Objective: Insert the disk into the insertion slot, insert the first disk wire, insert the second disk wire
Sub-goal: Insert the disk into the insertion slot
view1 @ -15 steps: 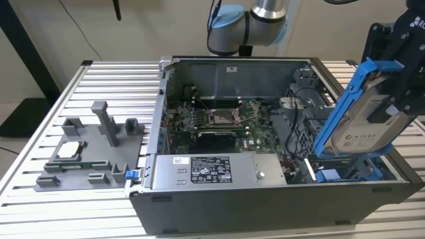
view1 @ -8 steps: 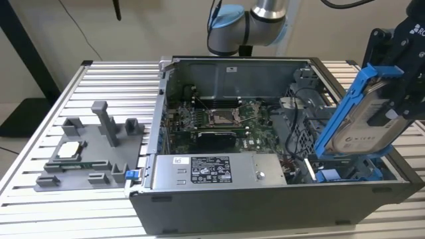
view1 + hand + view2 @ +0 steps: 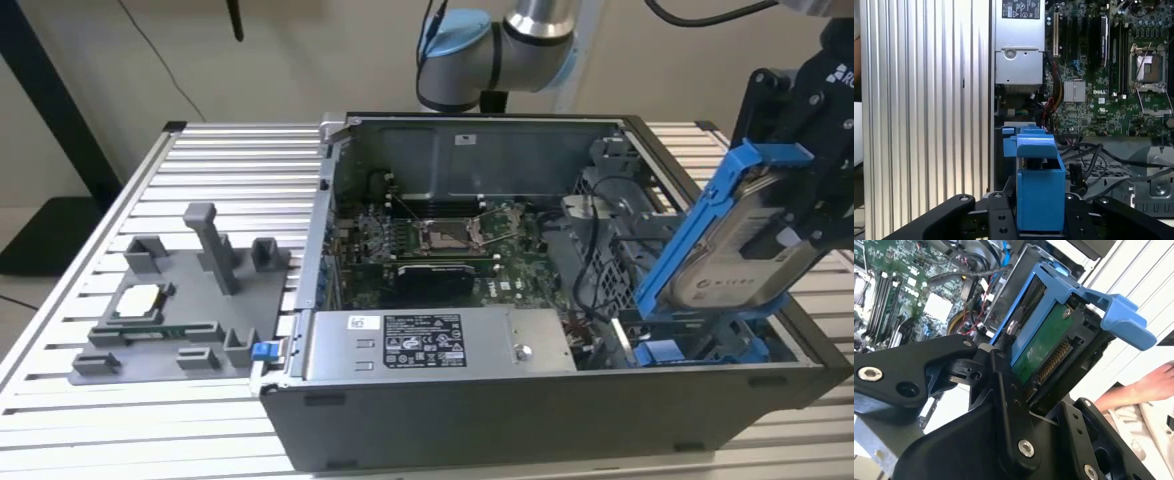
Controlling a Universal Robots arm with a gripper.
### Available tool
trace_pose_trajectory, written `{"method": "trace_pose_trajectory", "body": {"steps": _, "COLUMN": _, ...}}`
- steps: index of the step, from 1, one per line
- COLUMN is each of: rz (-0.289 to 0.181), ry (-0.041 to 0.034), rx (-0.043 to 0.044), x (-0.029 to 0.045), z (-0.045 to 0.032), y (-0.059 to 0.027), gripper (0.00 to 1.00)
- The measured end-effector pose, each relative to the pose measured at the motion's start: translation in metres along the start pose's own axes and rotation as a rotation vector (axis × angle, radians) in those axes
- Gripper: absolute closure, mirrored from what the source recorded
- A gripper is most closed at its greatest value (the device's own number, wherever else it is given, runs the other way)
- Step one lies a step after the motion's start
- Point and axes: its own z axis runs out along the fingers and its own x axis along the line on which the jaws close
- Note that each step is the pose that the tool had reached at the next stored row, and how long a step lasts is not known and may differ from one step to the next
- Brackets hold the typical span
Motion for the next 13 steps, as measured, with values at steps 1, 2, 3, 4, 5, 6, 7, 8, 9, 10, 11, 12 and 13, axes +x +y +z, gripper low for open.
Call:
{"method": "trace_pose_trajectory", "body": {"steps": 1, "rz": 0.0, "ry": -0.0015, "rx": -0.0001, "x": 0.0, "z": 0.0013, "y": -0.0006, "gripper": 1.0}}
{"method": "trace_pose_trajectory", "body": {"steps": 2, "rz": 0.0, "ry": -0.0025, "rx": -0.0001, "x": 0.0001, "z": 0.0027, "y": -0.001, "gripper": 1.0}}
{"method": "trace_pose_trajectory", "body": {"steps": 3, "rz": 0.0, "ry": -0.0034, "rx": -0.0002, "x": 0.0001, "z": 0.0043, "y": -0.0012, "gripper": 1.0}}
{"method": "trace_pose_trajectory", "body": {"steps": 4, "rz": 0.0, "ry": -0.0042, "rx": -0.0002, "x": 0.0001, "z": 0.0061, "y": -0.0013, "gripper": 1.0}}
{"method": "trace_pose_trajectory", "body": {"steps": 5, "rz": 0.0, "ry": -0.005, "rx": -0.0002, "x": 0.0002, "z": 0.0079, "y": -0.0016, "gripper": 1.0}}
{"method": "trace_pose_trajectory", "body": {"steps": 6, "rz": 0.0, "ry": -0.0058, "rx": -0.0002, "x": 0.0002, "z": 0.0097, "y": -0.0018, "gripper": 1.0}}
{"method": "trace_pose_trajectory", "body": {"steps": 7, "rz": 0.0, "ry": -0.0067, "rx": -0.0002, "x": 0.0003, "z": 0.0115, "y": -0.0019, "gripper": 1.0}}
{"method": "trace_pose_trajectory", "body": {"steps": 8, "rz": 0.0, "ry": -0.0078, "rx": -0.0002, "x": 0.0003, "z": 0.0133, "y": -0.002, "gripper": 1.0}}
{"method": "trace_pose_trajectory", "body": {"steps": 9, "rz": 0.0, "ry": -0.0088, "rx": -0.0003, "x": 0.0003, "z": 0.0152, "y": -0.0021, "gripper": 1.0}}
{"method": "trace_pose_trajectory", "body": {"steps": 10, "rz": 0.0, "ry": -0.0098, "rx": -0.0003, "x": 0.0003, "z": 0.017, "y": -0.0023, "gripper": 1.0}}
{"method": "trace_pose_trajectory", "body": {"steps": 11, "rz": 0.0, "ry": -0.0108, "rx": -0.0003, "x": 0.0003, "z": 0.0188, "y": -0.0024, "gripper": 1.0}}
{"method": "trace_pose_trajectory", "body": {"steps": 12, "rz": 0.0, "ry": -0.0117, "rx": -0.0003, "x": 0.0003, "z": 0.0205, "y": -0.0025, "gripper": 1.0}}
{"method": "trace_pose_trajectory", "body": {"steps": 13, "rz": 0.0, "ry": -0.0126, "rx": -0.0003, "x": 0.0004, "z": 0.0224, "y": -0.0026, "gripper": 1.0}}
